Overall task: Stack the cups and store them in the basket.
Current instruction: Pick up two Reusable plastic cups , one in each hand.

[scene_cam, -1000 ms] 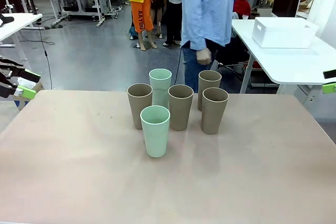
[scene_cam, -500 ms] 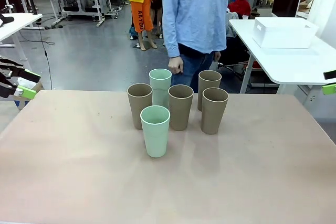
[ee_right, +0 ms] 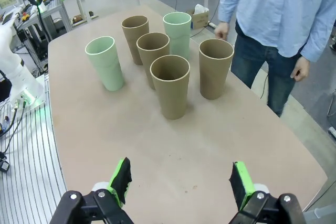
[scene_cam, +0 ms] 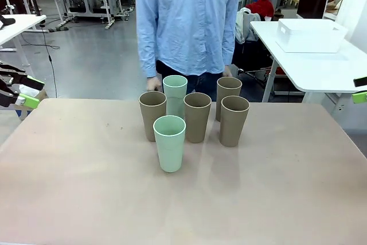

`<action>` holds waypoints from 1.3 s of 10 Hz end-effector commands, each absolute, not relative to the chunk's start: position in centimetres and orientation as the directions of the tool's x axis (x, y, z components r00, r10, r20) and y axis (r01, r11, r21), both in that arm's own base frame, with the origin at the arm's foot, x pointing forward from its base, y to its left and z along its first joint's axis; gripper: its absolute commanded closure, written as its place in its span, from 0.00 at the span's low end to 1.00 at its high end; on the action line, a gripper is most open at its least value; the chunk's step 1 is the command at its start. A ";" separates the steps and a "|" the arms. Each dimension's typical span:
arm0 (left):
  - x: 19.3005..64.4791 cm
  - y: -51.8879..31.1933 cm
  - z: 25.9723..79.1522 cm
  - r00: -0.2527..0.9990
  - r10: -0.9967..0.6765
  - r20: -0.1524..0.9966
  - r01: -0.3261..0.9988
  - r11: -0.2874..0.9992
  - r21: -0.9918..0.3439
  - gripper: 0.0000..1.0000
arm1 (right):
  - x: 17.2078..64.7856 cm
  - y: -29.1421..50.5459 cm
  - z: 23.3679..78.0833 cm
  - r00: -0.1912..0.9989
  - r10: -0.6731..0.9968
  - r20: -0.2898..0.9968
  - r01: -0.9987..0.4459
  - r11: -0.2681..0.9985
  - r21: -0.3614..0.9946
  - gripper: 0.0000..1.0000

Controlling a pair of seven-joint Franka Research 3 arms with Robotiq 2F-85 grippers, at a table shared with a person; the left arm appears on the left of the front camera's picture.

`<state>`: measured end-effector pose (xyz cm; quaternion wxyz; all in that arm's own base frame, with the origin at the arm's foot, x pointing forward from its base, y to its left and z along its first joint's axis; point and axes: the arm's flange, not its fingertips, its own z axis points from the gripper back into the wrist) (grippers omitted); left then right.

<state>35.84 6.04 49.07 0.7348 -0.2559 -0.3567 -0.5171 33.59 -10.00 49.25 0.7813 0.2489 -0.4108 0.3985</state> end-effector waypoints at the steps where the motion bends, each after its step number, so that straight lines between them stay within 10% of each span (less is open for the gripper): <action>1: 35.9 6.1 49.1 0.190 -0.577 0.794 0.948 0.318 0.005 0.00 | 34.0 -10.2 49.4 0.311 0.411 0.857 -0.838 0.545 0.043 0.00; 13: 35.9 6.1 49.1 0.190 -0.577 0.794 0.948 0.318 0.005 0.00 | 34.0 -10.2 49.4 0.311 0.411 0.857 -0.838 0.545 0.043 0.00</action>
